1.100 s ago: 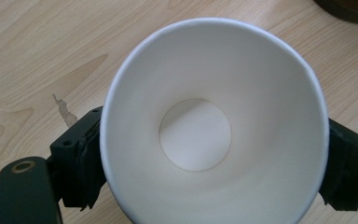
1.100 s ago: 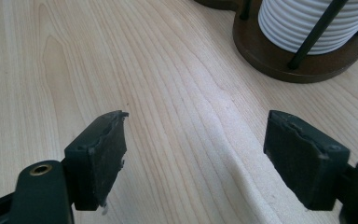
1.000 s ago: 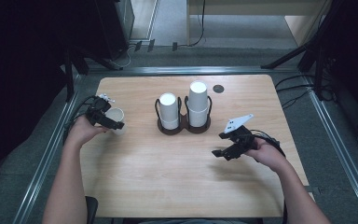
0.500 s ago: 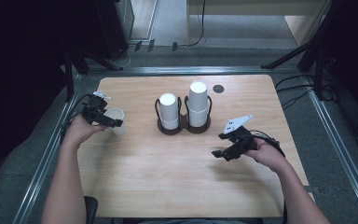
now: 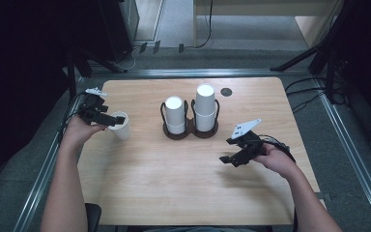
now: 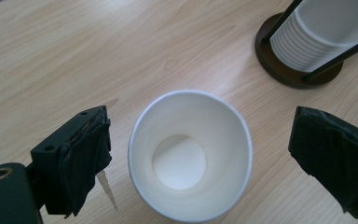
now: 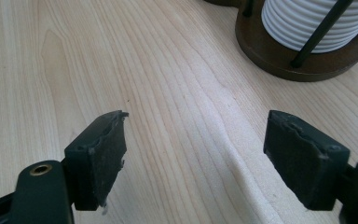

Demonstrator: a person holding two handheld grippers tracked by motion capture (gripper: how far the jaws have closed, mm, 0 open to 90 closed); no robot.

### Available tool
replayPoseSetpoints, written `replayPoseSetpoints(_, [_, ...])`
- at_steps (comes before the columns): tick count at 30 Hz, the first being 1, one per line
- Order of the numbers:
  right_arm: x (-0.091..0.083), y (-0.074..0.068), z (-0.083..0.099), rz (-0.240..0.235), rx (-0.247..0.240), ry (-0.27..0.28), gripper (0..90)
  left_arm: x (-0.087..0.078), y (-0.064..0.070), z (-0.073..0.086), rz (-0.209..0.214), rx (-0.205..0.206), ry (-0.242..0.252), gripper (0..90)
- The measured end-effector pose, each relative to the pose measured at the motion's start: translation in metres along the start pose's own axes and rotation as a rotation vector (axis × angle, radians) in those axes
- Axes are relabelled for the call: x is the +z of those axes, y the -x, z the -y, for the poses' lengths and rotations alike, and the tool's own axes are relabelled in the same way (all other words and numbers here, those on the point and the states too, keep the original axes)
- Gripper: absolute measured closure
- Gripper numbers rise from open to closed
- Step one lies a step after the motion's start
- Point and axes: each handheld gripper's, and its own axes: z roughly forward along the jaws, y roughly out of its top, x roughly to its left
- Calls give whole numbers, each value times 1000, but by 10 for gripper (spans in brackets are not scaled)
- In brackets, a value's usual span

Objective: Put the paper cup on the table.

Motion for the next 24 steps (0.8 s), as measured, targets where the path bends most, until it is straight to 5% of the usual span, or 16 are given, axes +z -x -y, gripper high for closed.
replayPoseSetpoints(12, [-2,1,-1,5,-4,9,212,-7,17,-13,65,10,55,68])
replayPoseSetpoints(24, [-3,2,-3,11,-9,15,211,-6,38,-16,105,44,57,69])
